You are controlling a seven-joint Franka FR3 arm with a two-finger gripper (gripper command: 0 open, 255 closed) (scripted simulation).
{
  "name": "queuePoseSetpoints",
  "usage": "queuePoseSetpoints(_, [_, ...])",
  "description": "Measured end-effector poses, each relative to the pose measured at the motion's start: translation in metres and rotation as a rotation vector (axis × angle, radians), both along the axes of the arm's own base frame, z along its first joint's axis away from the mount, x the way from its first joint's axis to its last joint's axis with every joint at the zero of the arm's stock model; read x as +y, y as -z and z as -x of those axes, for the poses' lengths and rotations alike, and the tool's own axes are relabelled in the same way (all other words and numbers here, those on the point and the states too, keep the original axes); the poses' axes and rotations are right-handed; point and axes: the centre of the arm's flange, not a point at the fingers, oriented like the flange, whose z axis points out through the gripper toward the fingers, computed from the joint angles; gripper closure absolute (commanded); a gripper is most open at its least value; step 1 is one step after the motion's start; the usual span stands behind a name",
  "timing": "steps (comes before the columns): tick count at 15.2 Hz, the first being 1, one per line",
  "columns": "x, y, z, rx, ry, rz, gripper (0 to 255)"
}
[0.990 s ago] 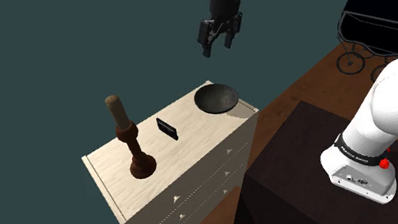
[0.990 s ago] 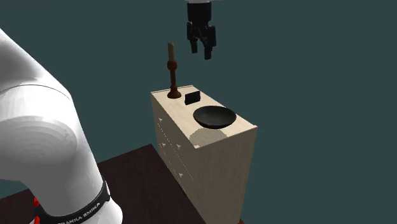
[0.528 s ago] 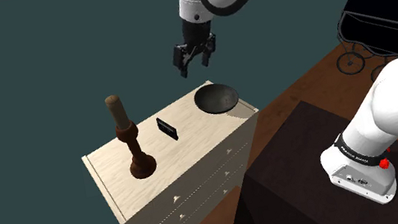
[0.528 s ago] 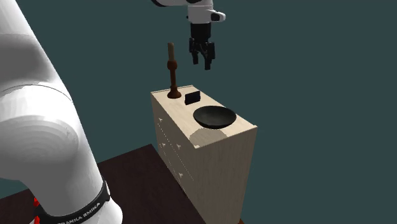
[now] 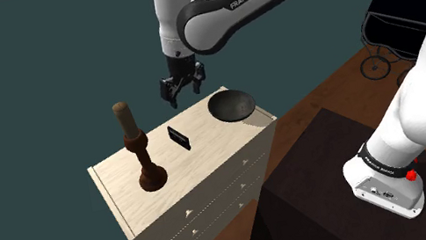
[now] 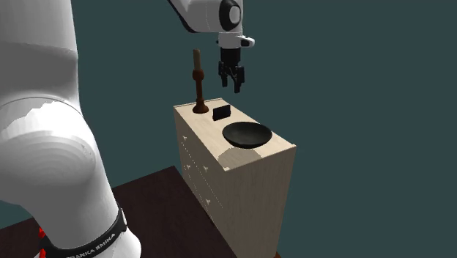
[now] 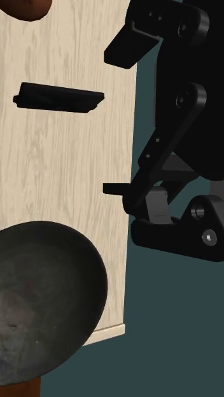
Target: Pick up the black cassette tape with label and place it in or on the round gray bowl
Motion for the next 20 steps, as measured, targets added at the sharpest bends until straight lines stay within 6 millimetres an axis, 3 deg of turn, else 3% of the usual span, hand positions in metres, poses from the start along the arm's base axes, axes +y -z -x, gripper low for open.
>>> queuePoseSetpoints(7, [0.061,0.062,-0.045,0.031,-0.019,0.025,0])
queuePoseSetpoints(15, [0.068,0.105,-0.050,0.036,-0.021,0.030,0])
queuePoseSetpoints(20, [0.069,0.110,-0.050,0.035,-0.021,0.030,0])
